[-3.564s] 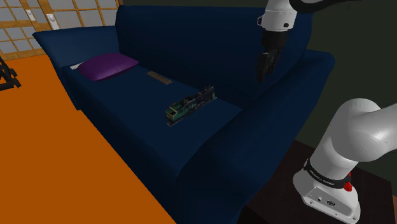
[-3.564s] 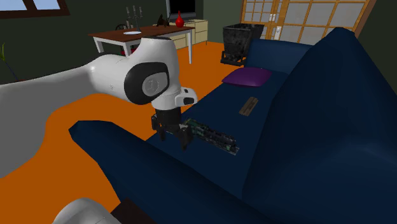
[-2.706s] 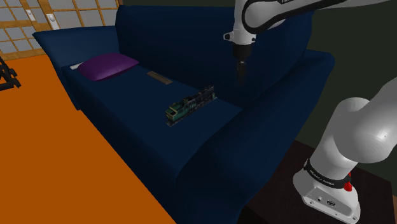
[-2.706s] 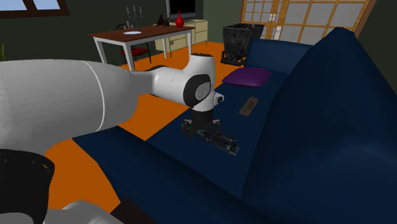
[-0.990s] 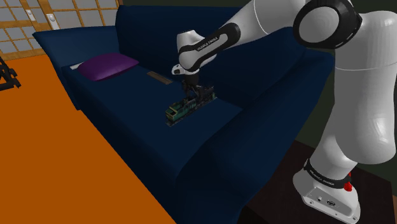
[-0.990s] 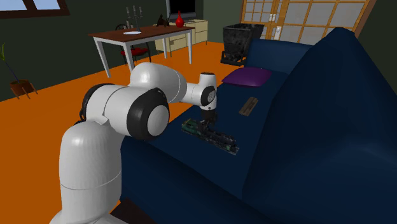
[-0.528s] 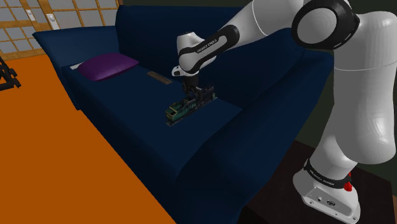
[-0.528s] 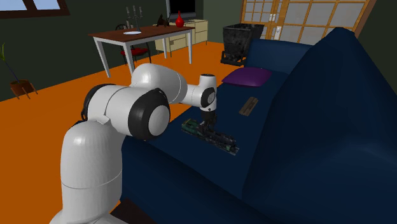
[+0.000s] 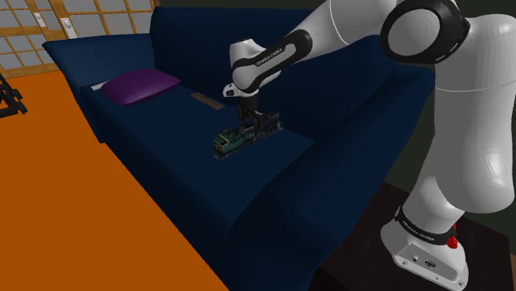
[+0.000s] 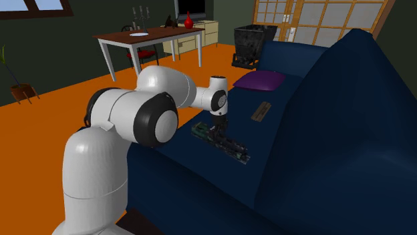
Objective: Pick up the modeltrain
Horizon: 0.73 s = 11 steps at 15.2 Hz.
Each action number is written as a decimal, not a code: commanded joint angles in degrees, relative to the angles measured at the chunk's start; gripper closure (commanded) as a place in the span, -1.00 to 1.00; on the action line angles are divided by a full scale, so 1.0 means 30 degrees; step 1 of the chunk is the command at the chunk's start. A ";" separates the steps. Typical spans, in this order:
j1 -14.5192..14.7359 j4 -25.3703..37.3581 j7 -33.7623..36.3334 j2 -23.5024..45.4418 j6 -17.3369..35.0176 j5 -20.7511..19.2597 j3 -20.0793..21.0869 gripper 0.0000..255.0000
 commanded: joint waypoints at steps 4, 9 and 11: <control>0.0029 0.0630 -0.0003 -0.0509 -0.1111 -0.0053 -0.0024 1.00; 0.0044 0.1358 -0.0029 -0.0918 -0.2245 -0.0094 -0.0043 1.00; 0.0048 0.1684 -0.0042 -0.1057 -0.2708 -0.0108 -0.0049 1.00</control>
